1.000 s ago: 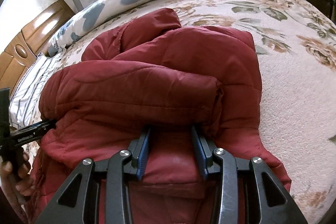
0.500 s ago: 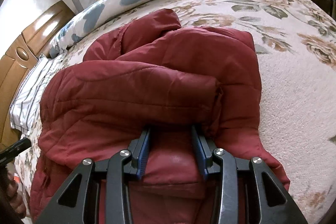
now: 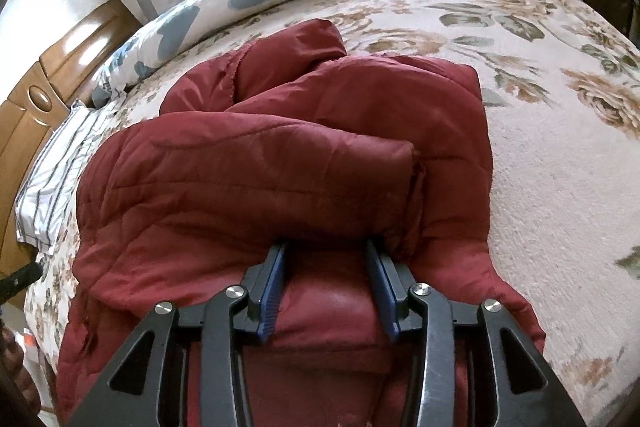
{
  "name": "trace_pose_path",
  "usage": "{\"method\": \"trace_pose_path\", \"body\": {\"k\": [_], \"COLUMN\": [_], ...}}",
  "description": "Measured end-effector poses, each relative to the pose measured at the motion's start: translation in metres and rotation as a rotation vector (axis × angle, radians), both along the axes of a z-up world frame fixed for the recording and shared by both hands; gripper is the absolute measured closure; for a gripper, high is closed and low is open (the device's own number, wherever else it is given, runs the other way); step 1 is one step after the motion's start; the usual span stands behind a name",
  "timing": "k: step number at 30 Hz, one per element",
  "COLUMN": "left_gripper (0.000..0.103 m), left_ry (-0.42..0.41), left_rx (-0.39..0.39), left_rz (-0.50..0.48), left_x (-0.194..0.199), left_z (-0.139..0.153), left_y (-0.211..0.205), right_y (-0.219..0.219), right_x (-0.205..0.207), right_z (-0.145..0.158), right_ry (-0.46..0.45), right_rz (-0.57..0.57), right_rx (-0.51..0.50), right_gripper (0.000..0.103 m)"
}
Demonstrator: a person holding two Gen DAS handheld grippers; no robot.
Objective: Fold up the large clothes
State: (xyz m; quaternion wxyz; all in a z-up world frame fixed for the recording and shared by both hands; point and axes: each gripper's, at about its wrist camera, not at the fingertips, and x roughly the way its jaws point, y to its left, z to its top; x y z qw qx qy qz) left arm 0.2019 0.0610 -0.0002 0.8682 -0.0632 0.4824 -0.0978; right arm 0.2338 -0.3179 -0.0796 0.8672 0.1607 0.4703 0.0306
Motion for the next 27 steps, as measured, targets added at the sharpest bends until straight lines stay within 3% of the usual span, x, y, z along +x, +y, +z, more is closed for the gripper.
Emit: {"method": "trace_pose_path", "body": {"k": [2,6,11,14,18,27], "left_gripper": [0.031,0.031,0.031,0.031,0.031,0.031], "left_ry": [-0.029,-0.032,-0.015,0.007,0.022,0.066], "left_rx": [-0.005,0.045,0.033,-0.009,-0.007,-0.025], "left_rz": [-0.024,-0.012,-0.022,-0.023,-0.024,-0.017], "left_x": [-0.003,-0.008,-0.02,-0.03,-0.056,-0.121], "left_z": [0.003,-0.001,-0.005,-0.01,-0.017,-0.032], "left_y": [0.0,0.004,0.011,0.019,0.034,0.074], "right_y": [0.001,0.004,-0.006,-0.019,-0.041,-0.077], "right_x": [0.001,-0.009,-0.049,-0.077,-0.118,-0.211], "right_z": [0.003,0.01,0.04,0.055,0.063,0.048], "right_ry": [-0.007,-0.046,-0.098,-0.101,-0.079,-0.01], "right_rz": [0.014,0.037,0.017,0.011,0.004,-0.056], "right_rx": [0.009,-0.014,0.025,0.055,0.062,0.083], "right_gripper": [0.047,0.044,0.036,0.036,0.035,0.033]}}
